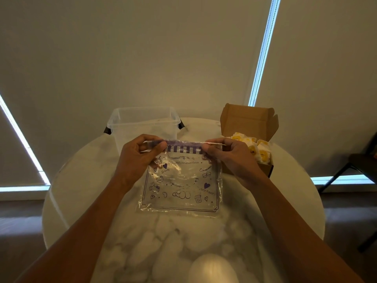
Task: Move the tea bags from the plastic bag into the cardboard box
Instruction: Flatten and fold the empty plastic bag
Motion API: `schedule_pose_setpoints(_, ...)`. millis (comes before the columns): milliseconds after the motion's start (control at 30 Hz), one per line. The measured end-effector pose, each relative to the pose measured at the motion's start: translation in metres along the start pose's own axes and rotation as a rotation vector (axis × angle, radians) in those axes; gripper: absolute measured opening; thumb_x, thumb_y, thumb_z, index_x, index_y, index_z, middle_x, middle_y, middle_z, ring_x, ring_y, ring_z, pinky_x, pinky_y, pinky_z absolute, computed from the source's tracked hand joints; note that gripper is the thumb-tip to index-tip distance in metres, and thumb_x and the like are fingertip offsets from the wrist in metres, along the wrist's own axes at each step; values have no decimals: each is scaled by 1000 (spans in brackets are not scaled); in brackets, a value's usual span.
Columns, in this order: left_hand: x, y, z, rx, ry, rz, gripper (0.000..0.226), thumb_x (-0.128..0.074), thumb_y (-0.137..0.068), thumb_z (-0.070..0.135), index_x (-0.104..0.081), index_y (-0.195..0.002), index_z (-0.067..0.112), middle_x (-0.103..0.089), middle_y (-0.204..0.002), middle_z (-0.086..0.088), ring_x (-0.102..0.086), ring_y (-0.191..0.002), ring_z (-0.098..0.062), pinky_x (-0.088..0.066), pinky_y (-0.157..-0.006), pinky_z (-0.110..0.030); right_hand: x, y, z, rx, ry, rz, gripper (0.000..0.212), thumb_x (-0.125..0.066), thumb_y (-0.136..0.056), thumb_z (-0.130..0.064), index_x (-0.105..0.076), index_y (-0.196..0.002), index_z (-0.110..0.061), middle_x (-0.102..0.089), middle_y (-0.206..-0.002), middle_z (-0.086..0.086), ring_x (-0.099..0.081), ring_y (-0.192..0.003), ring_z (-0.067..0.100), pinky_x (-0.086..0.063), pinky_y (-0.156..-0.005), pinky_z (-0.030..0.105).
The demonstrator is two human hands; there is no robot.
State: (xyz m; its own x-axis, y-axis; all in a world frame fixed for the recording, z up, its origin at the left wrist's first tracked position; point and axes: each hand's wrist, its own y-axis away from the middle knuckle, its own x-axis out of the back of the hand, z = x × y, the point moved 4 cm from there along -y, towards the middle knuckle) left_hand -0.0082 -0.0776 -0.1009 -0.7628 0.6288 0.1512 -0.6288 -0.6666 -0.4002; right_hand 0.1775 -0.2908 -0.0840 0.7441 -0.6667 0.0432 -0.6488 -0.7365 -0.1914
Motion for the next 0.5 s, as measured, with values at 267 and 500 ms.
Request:
schedule_pose_setpoints(267,-11,3,-5,113,53,-274,39,-78,-93,39,-73,-123,14,-84,-102,-10,-69,-61,-23,-64,-61,-33,1,1,-3,61,26,8,22,-80,-92,-13,-78,-113,-7,-83,-97,3,-80,-89,14,-61,-68,20)
schedule_pose_setpoints(500,-3,1,-4,79,32,-197,29,-83,-90,35,-84,-113,18,-85,-99,-10,-66,-57,-23,-61,-56,-30,0,2,-3,8,11,-116,32,-80,-91,-18,-75,-123,-12,-82,-108,6,-79,-101,24,-65,-80,29)
